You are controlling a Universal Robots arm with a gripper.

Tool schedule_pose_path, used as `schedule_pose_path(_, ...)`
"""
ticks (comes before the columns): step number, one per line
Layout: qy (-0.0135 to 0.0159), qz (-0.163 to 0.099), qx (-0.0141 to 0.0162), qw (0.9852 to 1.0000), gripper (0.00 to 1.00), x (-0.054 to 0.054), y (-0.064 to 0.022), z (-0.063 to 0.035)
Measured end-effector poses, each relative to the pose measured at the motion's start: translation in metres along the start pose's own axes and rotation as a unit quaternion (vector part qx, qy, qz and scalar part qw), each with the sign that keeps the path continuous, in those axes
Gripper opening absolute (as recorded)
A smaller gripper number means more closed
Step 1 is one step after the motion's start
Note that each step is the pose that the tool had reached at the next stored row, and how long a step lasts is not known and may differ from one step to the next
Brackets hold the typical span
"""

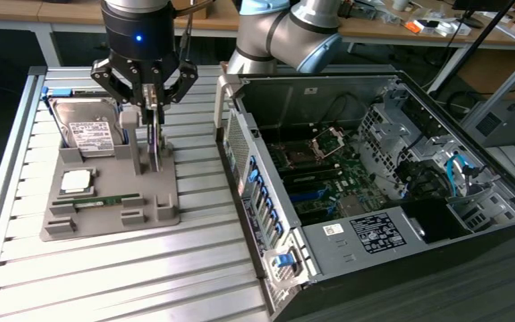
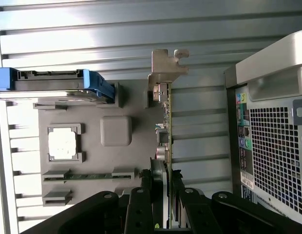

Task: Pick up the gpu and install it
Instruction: 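Pick up the gpu and move the gpu toward the slot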

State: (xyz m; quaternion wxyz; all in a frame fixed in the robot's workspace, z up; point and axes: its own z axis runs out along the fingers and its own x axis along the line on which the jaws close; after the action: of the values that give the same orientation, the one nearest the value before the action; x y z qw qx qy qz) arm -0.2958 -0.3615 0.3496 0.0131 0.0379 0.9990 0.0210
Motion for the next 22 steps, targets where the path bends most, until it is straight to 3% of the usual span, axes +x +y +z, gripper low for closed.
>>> schedule_pose_path(22, 0.0001, 0.000, 0.0000, 1.0000, 0.27, -0.0003, 0.0004, -0.0104)
